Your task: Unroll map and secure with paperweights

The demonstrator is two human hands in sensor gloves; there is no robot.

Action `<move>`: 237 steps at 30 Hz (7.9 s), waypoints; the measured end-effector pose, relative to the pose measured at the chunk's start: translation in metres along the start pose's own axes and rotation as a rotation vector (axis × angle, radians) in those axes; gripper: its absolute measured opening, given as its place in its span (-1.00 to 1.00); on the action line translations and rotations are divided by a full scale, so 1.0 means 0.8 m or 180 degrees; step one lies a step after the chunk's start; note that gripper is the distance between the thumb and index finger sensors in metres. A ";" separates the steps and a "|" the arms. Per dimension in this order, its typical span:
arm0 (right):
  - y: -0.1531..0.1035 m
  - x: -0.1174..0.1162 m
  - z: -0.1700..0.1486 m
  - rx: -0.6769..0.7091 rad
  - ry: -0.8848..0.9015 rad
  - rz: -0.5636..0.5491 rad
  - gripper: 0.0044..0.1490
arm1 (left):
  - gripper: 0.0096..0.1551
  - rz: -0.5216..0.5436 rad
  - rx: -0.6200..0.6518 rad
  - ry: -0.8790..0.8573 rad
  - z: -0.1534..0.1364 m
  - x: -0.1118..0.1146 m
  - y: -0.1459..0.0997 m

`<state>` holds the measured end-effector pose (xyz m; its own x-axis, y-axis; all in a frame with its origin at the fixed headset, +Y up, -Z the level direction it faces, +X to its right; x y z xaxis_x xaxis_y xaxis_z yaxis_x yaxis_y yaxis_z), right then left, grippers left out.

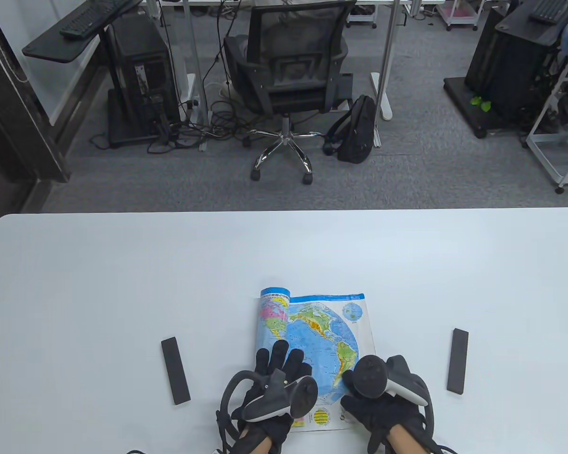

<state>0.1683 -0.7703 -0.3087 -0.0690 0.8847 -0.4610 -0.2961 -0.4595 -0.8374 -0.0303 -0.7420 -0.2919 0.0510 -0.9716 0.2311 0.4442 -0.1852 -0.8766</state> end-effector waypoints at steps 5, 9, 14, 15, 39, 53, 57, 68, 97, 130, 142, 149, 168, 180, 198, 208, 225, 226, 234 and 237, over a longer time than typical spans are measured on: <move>-0.002 0.002 -0.015 -0.0097 0.0102 -0.0024 -0.29 | -0.40 0.0070 -0.0292 -0.0200 -0.016 -0.010 -0.009; -0.002 0.002 -0.020 -0.0223 0.0043 -0.0014 -0.25 | -0.32 0.0095 -0.0580 -0.0469 -0.039 -0.010 -0.015; 0.001 0.000 -0.022 -0.0387 -0.0156 0.0075 -0.19 | -0.21 -0.0032 -0.0849 -0.0773 -0.061 -0.001 -0.017; 0.002 -0.001 -0.024 -0.0428 -0.0186 0.0115 -0.18 | -0.19 -0.0089 -0.0902 -0.0808 -0.065 0.002 -0.016; 0.004 -0.003 -0.039 -0.0547 -0.0067 0.0182 -0.15 | -0.16 -0.0091 -0.0706 -0.0789 -0.069 0.016 -0.006; -0.004 -0.001 -0.071 -0.0696 0.0251 0.0155 -0.19 | -0.36 -0.0158 -0.0642 -0.0535 -0.076 0.004 -0.012; -0.005 -0.002 -0.076 -0.0770 0.0249 0.0179 -0.19 | -0.30 -0.0226 -0.0937 -0.0646 -0.090 0.004 -0.018; -0.006 -0.003 -0.082 -0.0880 0.0167 0.0221 -0.11 | -0.11 -0.0616 -0.1349 -0.0933 -0.122 0.032 -0.015; -0.006 -0.003 -0.083 -0.0938 0.0075 0.0159 -0.10 | 0.04 -0.0370 -0.1532 -0.0082 -0.098 0.021 0.013; -0.012 -0.001 -0.102 -0.0742 0.0602 0.0188 0.07 | 0.00 -0.1585 -0.0795 -0.1382 0.077 0.070 0.164; -0.011 0.001 -0.101 -0.0759 0.0491 0.0246 0.08 | 0.01 -0.1749 -0.0951 -0.1333 0.077 0.072 0.168; -0.017 0.014 -0.104 -0.0749 0.0505 0.0215 0.08 | 0.01 -0.1808 -0.0997 -0.1398 0.077 0.070 0.167; -0.076 0.032 -0.217 -0.1357 0.1626 -0.0685 0.10 | 0.01 -0.1766 -0.0975 -0.1391 0.077 0.072 0.167; -0.049 -0.014 -0.237 -0.1762 0.1508 -0.0121 -0.06 | 0.02 -0.1722 -0.0956 -0.1378 0.077 0.072 0.167; -0.058 0.018 -0.217 -0.1955 0.0339 -0.0373 -0.19 | 0.02 -0.1696 -0.0957 -0.1359 0.077 0.072 0.167; -0.094 0.040 -0.222 -0.1849 0.1136 -0.1414 -0.26 | 0.01 -0.1690 -0.0958 -0.1354 0.077 0.072 0.167; -0.052 0.049 -0.119 -0.0927 0.0342 -0.1141 -0.30 | 0.02 -0.1786 -0.0994 -0.1351 0.094 0.076 0.159; -0.046 0.044 -0.123 -0.1039 0.0252 -0.1069 -0.30 | 0.02 -0.1788 -0.1000 -0.1334 0.096 0.076 0.158; -0.026 0.026 -0.145 -0.1355 0.0225 -0.0954 -0.32 | 0.02 -0.1795 -0.0984 -0.1330 0.097 0.076 0.158; -0.021 0.026 -0.142 -0.1375 0.0100 -0.0944 -0.33 | 0.02 -0.1788 -0.0978 -0.1329 0.097 0.076 0.158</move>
<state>0.2799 -0.7533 -0.3375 -0.0114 0.9819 -0.1888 0.1217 -0.1861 -0.9750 0.0981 -0.8134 -0.3561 0.2520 -0.5943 0.7637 0.2376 -0.7271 -0.6442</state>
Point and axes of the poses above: the tracker on the back of each hand, its own z axis roughly to the thumb side, its own y axis roughly from the wrist to the fingertips, x = y × z, the point moved 1 cm from there along y, roughly from the wrist to the fingertips, and after that the axes turned 14 degrees about -y, right-handed, at the moved point
